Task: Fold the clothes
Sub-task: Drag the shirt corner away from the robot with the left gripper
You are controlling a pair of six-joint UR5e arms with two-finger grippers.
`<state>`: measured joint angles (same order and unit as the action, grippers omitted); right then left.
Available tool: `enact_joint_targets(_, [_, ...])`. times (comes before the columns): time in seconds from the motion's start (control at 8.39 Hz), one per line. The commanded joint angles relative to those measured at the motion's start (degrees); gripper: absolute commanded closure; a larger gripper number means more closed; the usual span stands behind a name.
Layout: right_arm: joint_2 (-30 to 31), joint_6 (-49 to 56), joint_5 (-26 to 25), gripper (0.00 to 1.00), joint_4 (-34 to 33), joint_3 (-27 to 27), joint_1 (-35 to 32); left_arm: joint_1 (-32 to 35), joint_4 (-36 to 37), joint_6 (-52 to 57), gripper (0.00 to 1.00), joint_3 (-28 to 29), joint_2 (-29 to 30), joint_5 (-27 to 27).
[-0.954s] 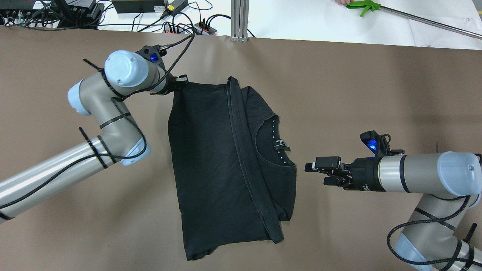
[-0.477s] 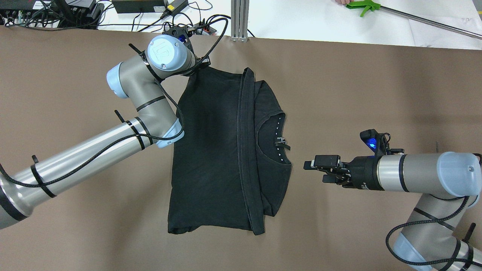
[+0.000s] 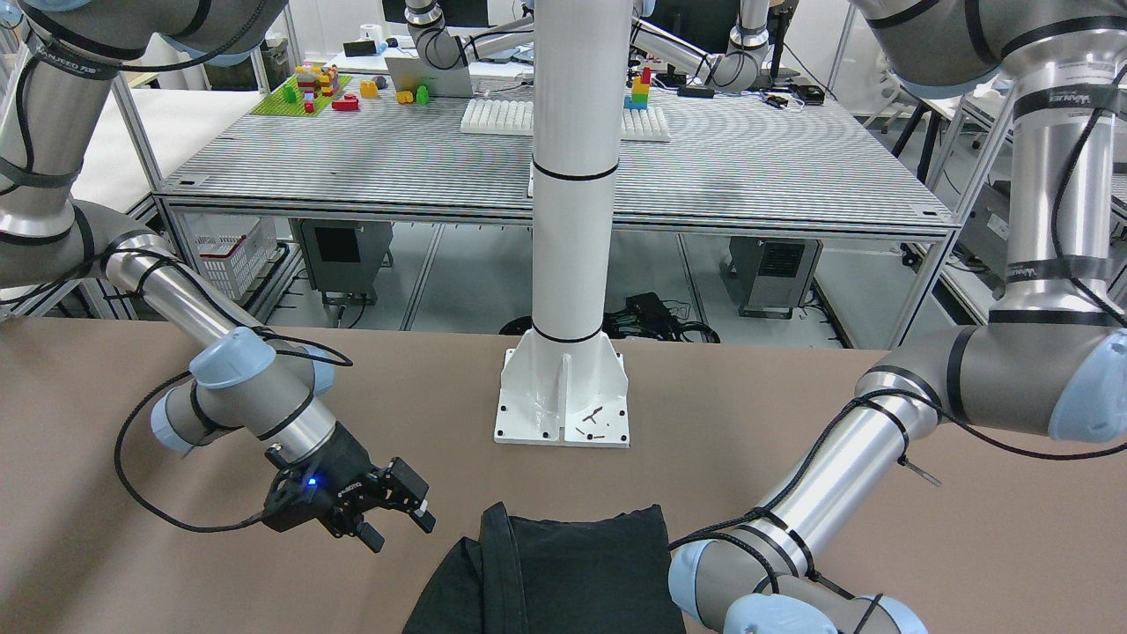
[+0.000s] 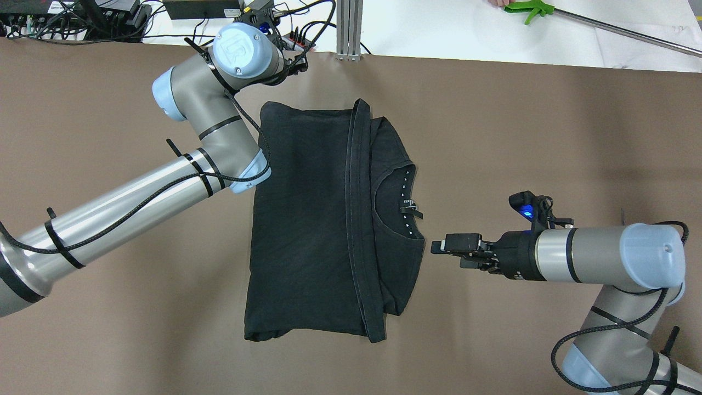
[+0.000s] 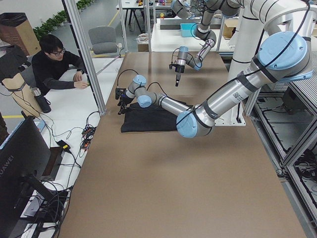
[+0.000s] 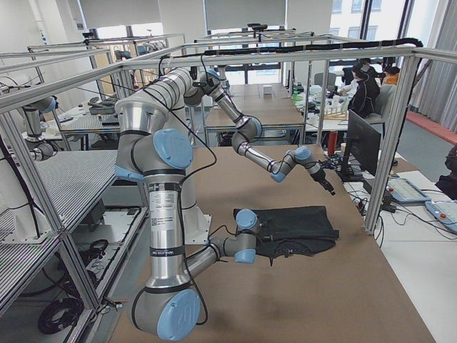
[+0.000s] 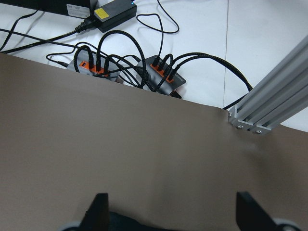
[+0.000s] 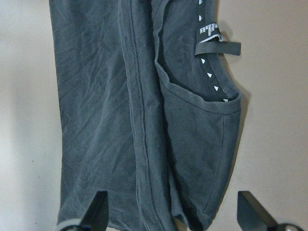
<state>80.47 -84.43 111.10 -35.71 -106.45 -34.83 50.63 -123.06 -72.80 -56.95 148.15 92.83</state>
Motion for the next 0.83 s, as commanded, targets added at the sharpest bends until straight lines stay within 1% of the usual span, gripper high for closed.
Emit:
enact_joint_targets(0.0, [-4.77, 13.2, -12.44, 0.07, -20.62, -5.14, 8.61, 0.7, 0.19, 0.82, 0.05, -0.44, 0.12, 0.77])
enact_joint_targets(0.12, [-8.27, 16.37, -13.79, 0.07, -29.94, -8.13, 10.2, 0.7, 0.1, 0.82, 0.05, -0.53, 0.03, 0.77])
enact_joint_targets(0.24, [-10.4, 16.92, -14.93, 0.07, -34.21, -9.03, 11.26, 0.7, 0.1, 0.82, 0.05, -0.53, 0.03, 0.77])
enact_joint_targets(0.36, [-10.24, 18.06, -19.82, 0.08, -35.12, -9.13, 14.93, 0.7, 0.1, 0.82, 0.05, -0.97, -0.05, 0.77])
enact_joint_targets(0.48, [-10.33, 21.9, -25.17, 0.09, -38.09, -9.04, 18.88, 0.7, 0.1, 0.82, 0.05, -1.32, -0.05, 0.68])
enact_joint_targets(0.6, [-10.68, 22.46, -29.32, 0.12, -40.99, -9.13, 22.49, 0.7, 0.1, 0.82, 0.05, -1.32, -0.05, 0.68])
enact_joint_targets(0.72, [-10.07, 22.46, -31.1, 0.15, -41.36, -8.96, 24.35, 0.61, 0.1, 0.82, 0.05, -1.32, -0.05, 0.68])
